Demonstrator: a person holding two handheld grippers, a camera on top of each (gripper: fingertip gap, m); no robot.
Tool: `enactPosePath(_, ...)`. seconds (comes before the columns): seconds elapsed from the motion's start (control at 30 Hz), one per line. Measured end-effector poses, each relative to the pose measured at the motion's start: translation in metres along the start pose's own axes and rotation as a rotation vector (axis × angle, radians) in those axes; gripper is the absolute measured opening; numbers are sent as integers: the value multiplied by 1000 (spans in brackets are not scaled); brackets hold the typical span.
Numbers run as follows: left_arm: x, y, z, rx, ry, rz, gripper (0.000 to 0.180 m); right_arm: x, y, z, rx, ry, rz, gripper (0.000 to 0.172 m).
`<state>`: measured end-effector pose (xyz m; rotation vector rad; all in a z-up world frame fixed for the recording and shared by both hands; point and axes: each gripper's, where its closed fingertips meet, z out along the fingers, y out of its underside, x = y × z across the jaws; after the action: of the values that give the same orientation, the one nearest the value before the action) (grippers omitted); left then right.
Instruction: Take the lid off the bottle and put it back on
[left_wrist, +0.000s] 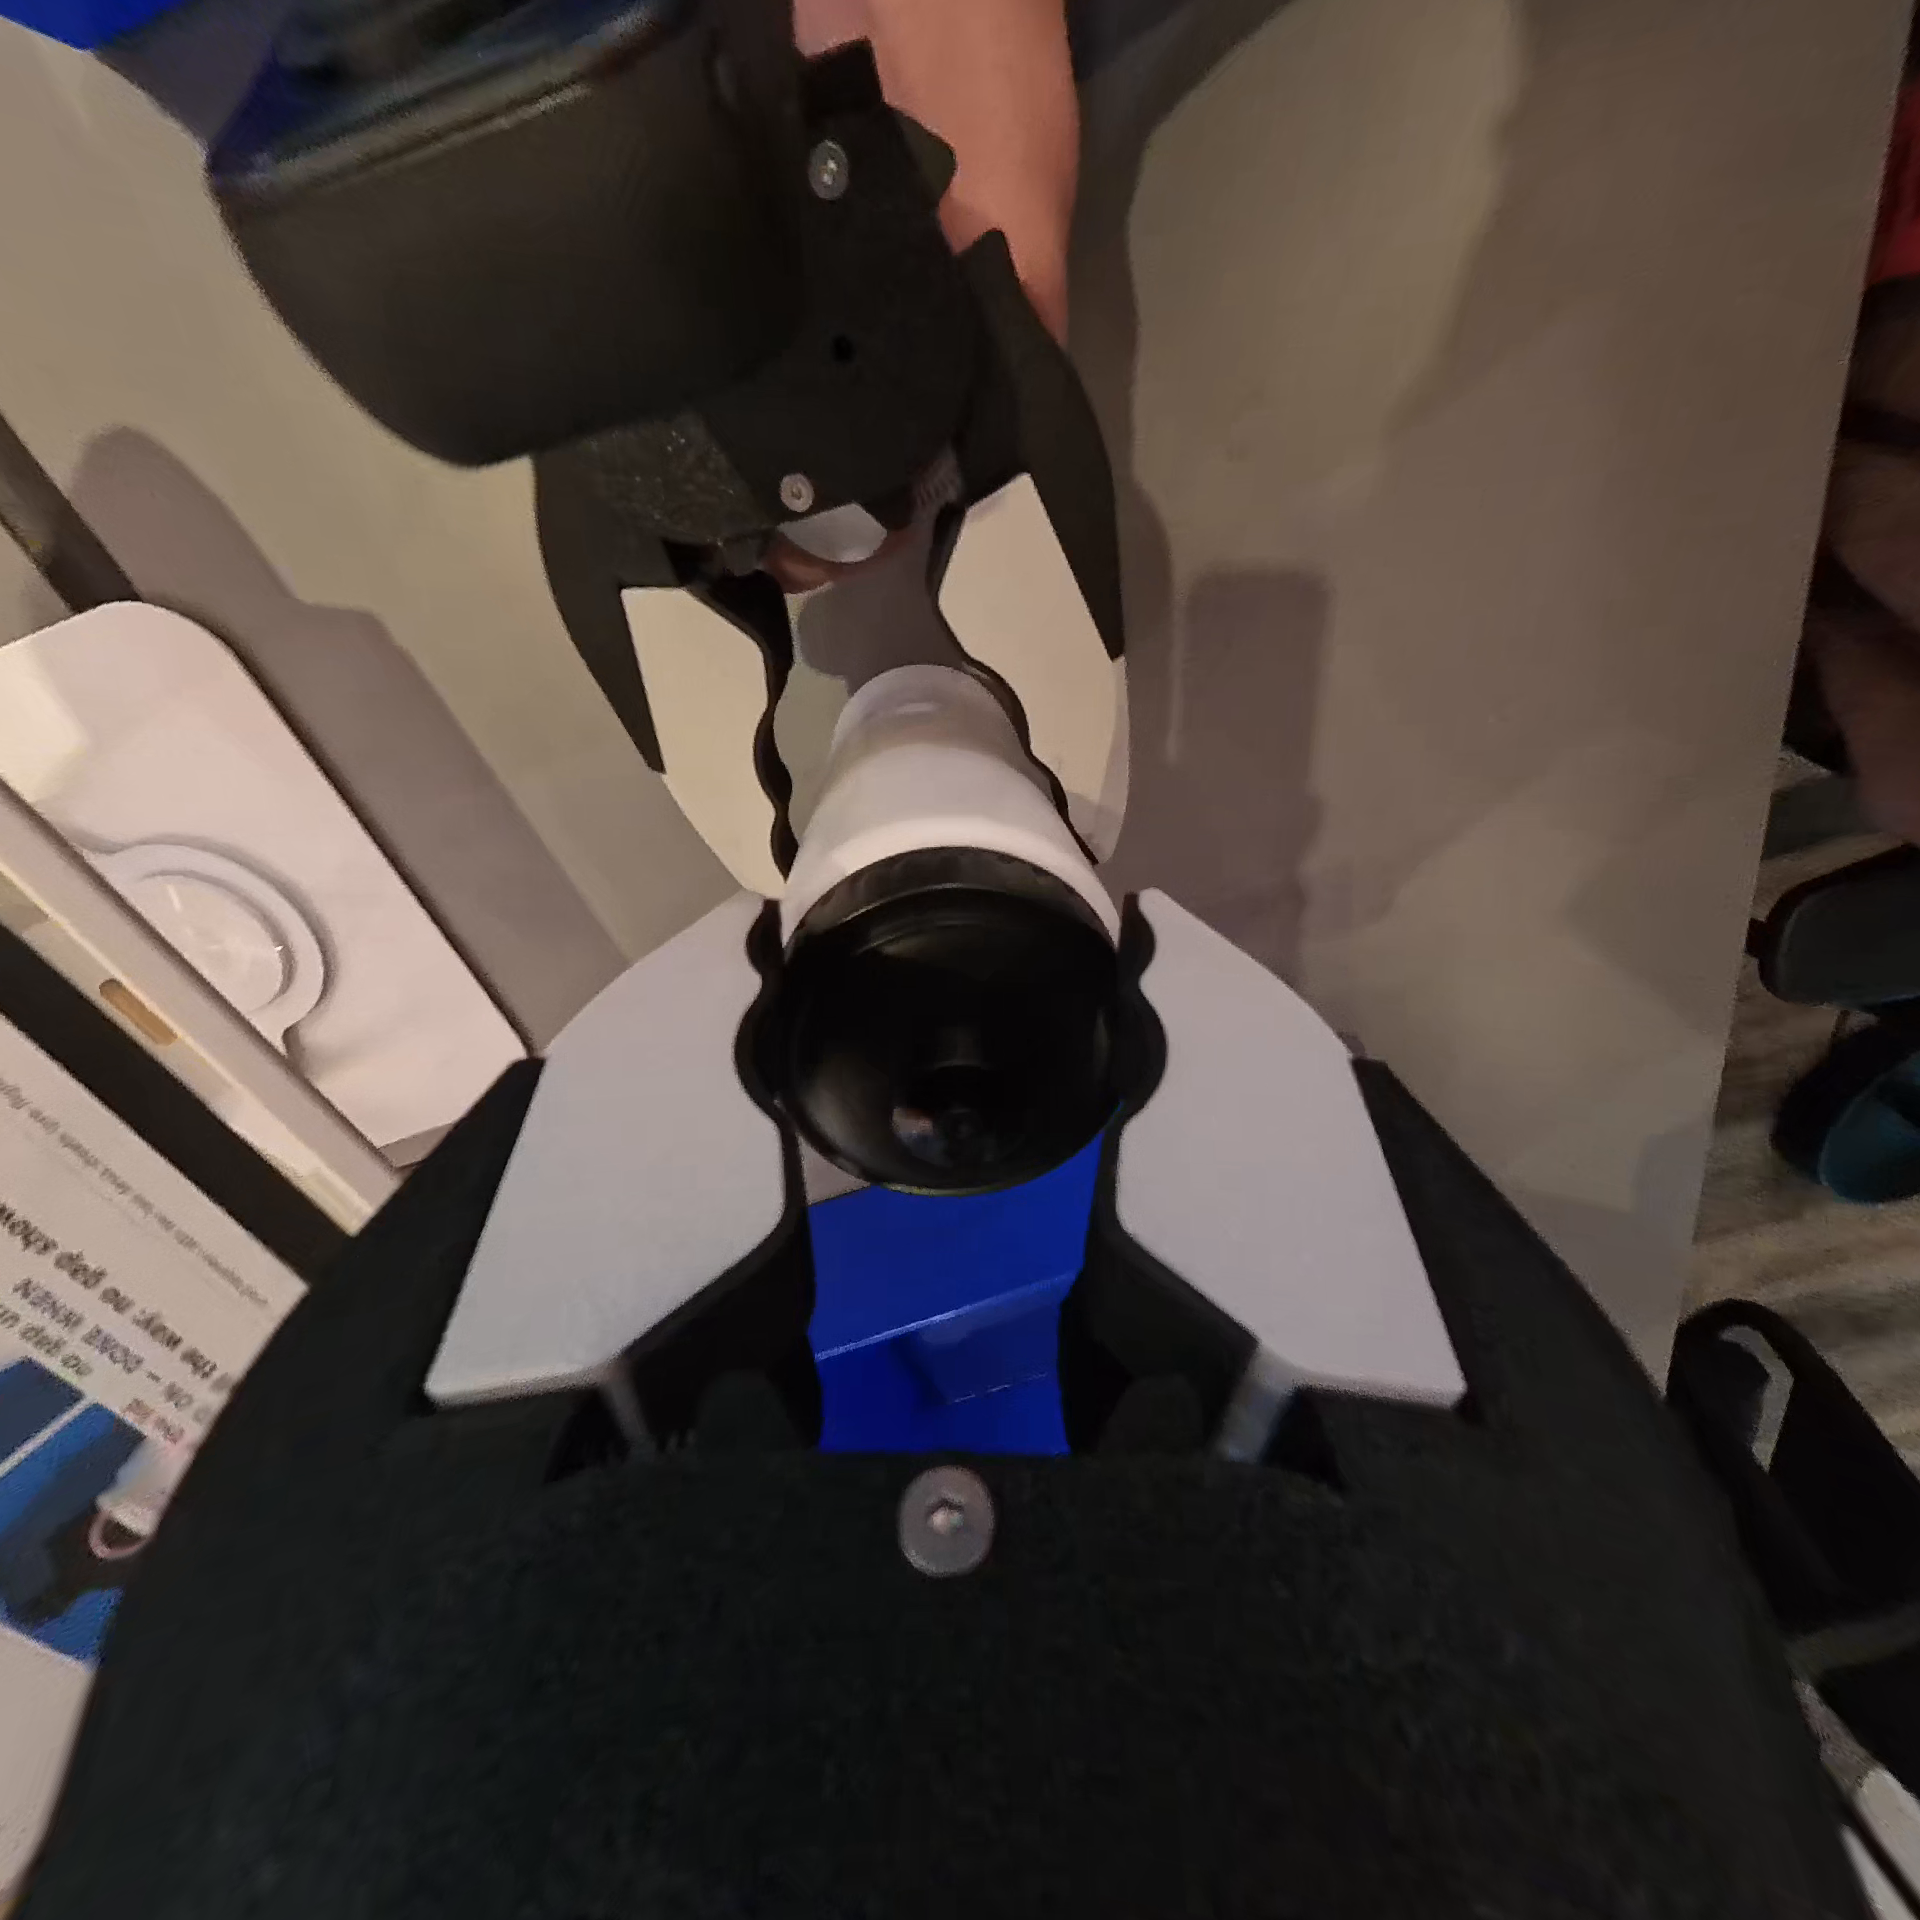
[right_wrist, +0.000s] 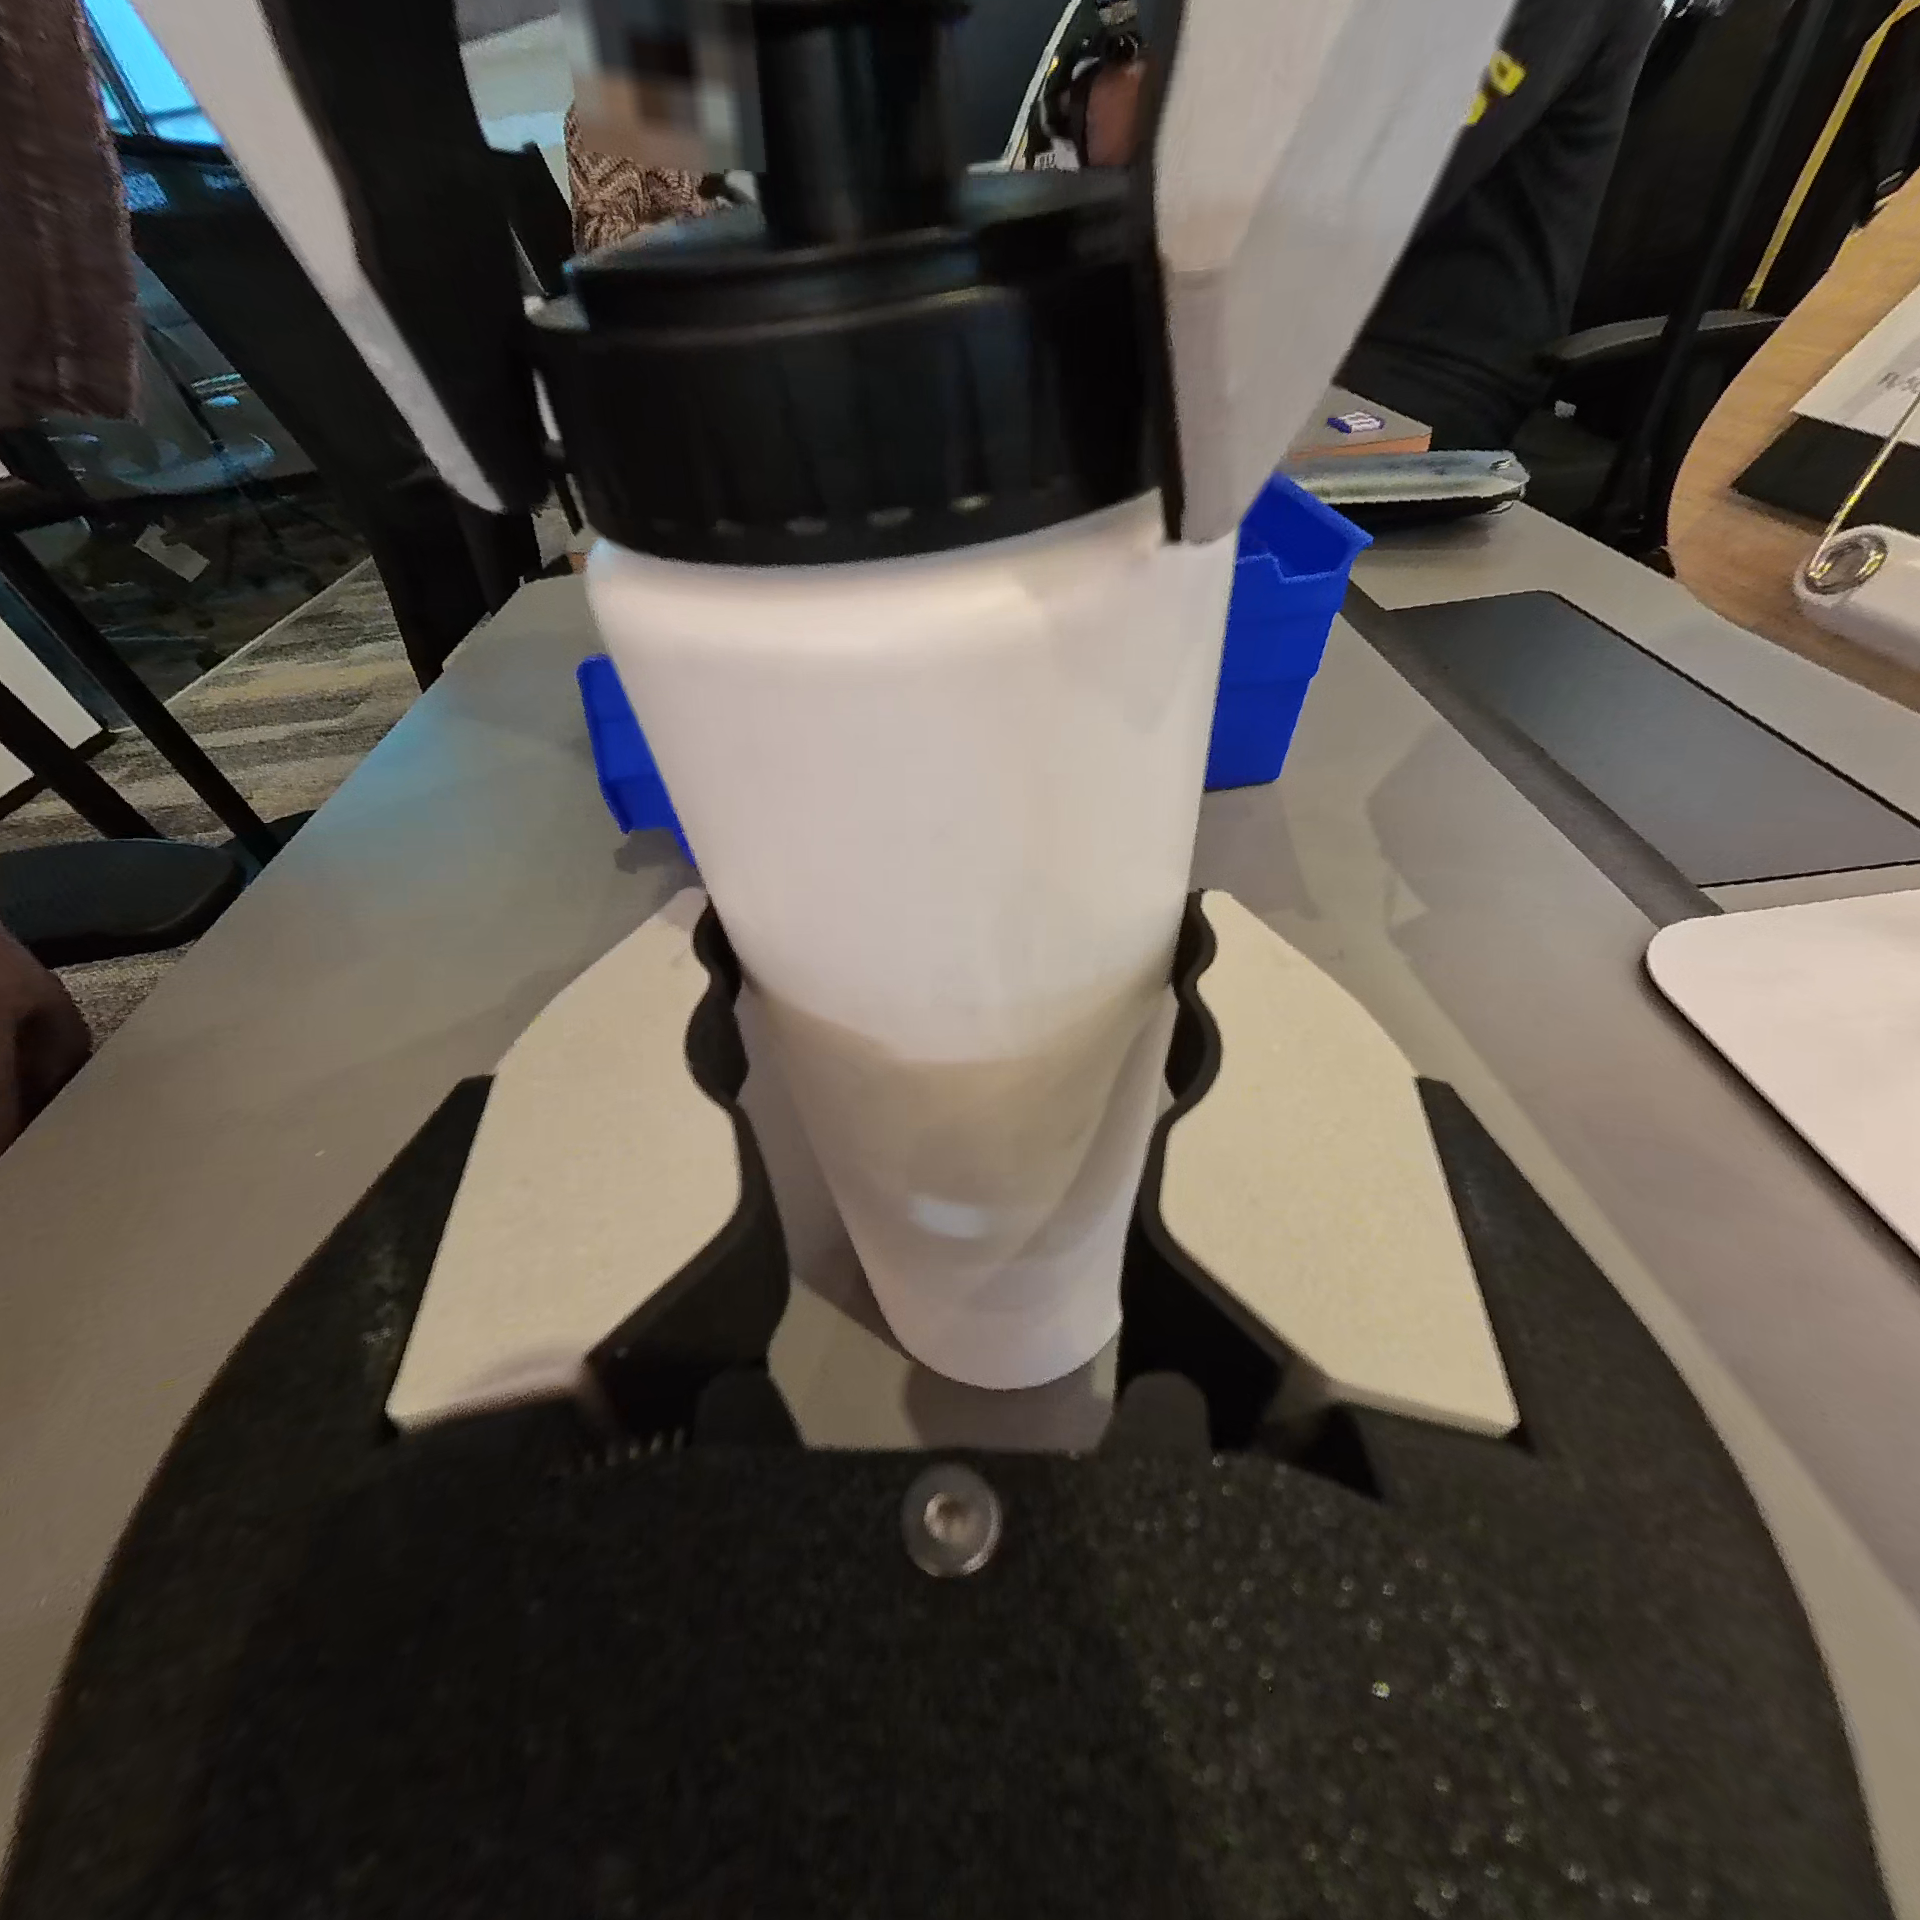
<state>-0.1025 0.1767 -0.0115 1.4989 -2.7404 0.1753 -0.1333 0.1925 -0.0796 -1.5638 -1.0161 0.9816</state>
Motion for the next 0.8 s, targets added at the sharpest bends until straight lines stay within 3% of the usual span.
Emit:
enactPosePath(0.1, 1, -4, -13, 85, -34, -111, 59, 0, -1, 2, 4, -2, 3, 81)
enactPosePath(0.17, -7, -10, -28, 182, -111, -274, 76, -1, 0, 2, -4, 3, -1, 81)
enactPosePath(0.3, -23, 1, -42, 280, -201, -814, 91, 0, 0, 2, -27, 21, -7, 81)
enactPosePath(0.4, -16, 13, -37, 335, -133, -1188, 70, 0, 0, 2, -37, 31, -3, 81)
enactPosePath(0.47, -10, 18, -30, 329, -105, -1290, 70, 0, 0, 3, -40, 38, -3, 81)
enactPosePath(0.67, 0, 29, -7, 198, -129, -1408, 94, 0, 1, 2, -56, 52, -5, 81)
enactPosePath(0.8, -6, 31, -2, 172, -164, -1457, 94, 1, 1, 3, -50, 56, -1, 81)
